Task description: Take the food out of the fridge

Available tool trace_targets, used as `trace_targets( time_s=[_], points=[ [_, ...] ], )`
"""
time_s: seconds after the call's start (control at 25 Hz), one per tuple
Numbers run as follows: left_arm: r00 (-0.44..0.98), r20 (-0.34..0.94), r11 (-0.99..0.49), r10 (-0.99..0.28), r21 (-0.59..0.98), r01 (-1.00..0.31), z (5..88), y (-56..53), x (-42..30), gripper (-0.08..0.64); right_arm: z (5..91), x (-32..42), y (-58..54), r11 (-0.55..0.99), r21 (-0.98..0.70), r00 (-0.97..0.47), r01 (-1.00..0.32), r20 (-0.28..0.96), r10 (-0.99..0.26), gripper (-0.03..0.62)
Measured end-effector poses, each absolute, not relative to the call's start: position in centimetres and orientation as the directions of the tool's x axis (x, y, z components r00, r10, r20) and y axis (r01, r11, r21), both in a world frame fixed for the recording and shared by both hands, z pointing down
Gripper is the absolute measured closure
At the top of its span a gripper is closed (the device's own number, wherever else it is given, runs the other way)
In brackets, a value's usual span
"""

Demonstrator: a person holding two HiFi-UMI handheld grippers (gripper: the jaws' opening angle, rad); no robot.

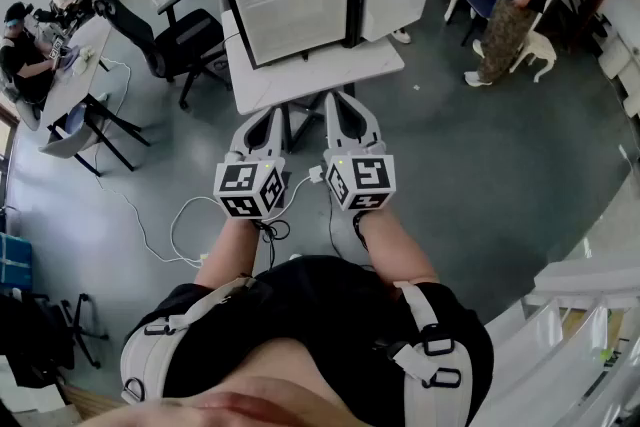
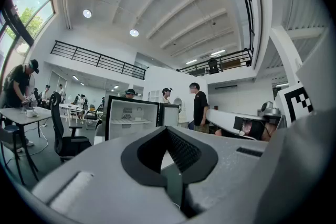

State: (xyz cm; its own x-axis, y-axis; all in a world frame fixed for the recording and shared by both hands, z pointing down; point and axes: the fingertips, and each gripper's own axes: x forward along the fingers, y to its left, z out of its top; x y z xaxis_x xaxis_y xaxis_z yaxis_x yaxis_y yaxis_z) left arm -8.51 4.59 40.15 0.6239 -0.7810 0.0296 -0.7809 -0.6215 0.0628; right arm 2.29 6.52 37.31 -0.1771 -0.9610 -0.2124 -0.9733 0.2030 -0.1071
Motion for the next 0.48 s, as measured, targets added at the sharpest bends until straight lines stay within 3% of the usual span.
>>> trace_targets(
  time_s=[0.48],
  points=[
    [0.641,0.028,-0.638,-0.767,0.069,-0.767,40.6,2.4,-12.6,0.558,38.0,-1.5,4.6,0.185,-0.152,-0.151,-0.971,-0.214,-0.965,0.583]
  ],
)
